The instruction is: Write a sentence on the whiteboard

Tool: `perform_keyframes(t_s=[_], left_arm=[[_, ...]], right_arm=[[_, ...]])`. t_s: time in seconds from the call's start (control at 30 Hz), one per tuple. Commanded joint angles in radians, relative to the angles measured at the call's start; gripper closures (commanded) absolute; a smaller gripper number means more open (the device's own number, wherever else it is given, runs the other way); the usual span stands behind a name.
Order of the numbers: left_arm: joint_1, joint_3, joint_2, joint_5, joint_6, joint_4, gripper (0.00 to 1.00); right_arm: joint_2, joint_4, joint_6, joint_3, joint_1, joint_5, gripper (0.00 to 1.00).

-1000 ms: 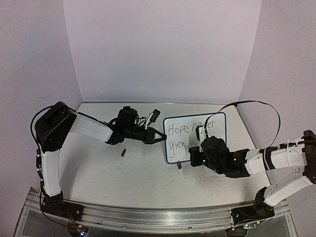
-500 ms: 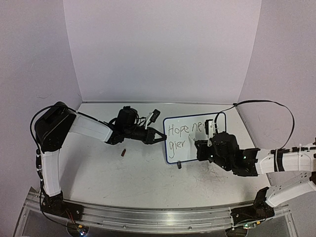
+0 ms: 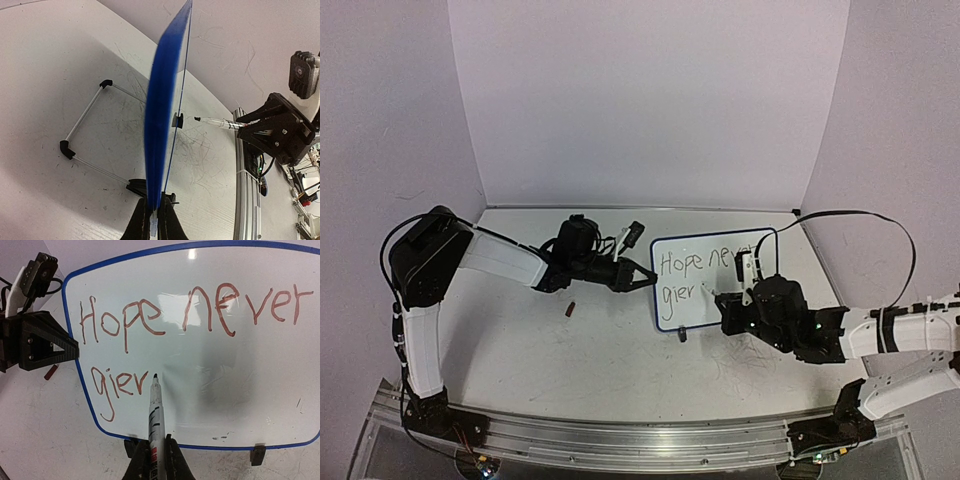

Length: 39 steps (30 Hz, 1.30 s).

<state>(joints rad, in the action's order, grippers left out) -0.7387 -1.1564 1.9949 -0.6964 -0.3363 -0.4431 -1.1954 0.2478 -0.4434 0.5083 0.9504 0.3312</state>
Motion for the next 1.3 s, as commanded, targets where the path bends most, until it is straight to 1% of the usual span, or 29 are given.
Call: perform_keyframes(t_s=[0.0, 0.47, 1.07, 1.27], left_arm=[[0.009, -0.001, -0.044, 0.005, 0.011, 0.033, 1.00], [0.008, 0.005, -0.045, 0.007, 0.010, 0.034, 1.00], [0.009, 0.003, -0.042, 0.008, 0.006, 0.033, 1.00], [0.009, 0.007, -0.045, 0.012, 0.008, 0.034, 1.00]], right_arm=[[0.010, 0.044, 0.015, 0.000, 0.000, -0.009, 1.00], [0.008, 0.054, 0.021, 0.007, -0.001, -0.021, 1.00], [-0.044, 0.105, 0.033, 0.012, 0.007, -0.093, 1.00], [-0.037, 0.109, 0.026, 0.005, 0.009, -0.080, 1.00]])
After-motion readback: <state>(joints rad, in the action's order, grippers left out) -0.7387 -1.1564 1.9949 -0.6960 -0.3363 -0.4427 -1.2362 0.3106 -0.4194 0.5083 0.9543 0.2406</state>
